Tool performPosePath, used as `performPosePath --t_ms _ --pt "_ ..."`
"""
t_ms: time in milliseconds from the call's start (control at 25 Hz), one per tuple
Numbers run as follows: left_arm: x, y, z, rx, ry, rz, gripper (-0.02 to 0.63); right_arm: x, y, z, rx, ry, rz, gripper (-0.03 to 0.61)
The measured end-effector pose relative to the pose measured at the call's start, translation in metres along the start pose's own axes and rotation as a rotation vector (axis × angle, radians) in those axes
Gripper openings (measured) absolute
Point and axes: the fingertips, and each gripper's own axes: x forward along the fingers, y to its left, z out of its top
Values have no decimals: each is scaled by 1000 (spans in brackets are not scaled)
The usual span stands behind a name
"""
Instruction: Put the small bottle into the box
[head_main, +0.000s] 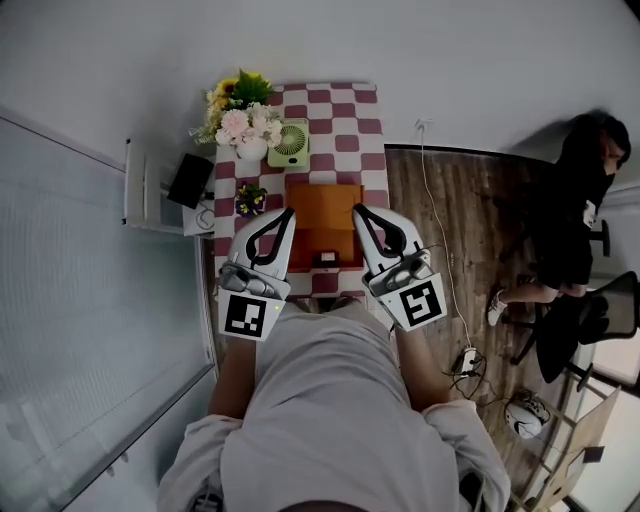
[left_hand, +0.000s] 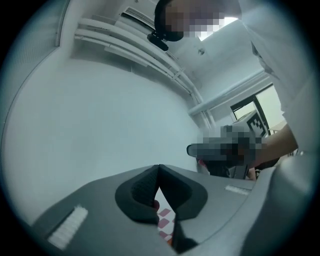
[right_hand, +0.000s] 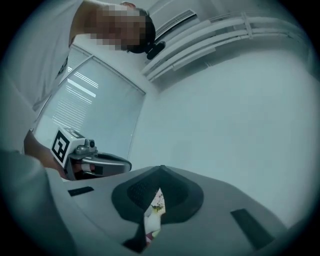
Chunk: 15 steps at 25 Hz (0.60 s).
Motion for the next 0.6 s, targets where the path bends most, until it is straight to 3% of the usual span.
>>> performPosePath --t_ms 120,200,360,600 --pt "2 0 11 -256 -93 -1 -3 -2 -8 -14 38 41 -23 -1" --pt "0 -3 12 -361 -150 -39 -3 -6 -9 -22 44 68 -32 -2" --pt "-6 -5 21 -355 -228 -46 -3 -4 -2 -19 27 69 -11 -2" --pt "-9 9 18 -308 -192 25 -5 6 3 -2 -5 30 4 -2"
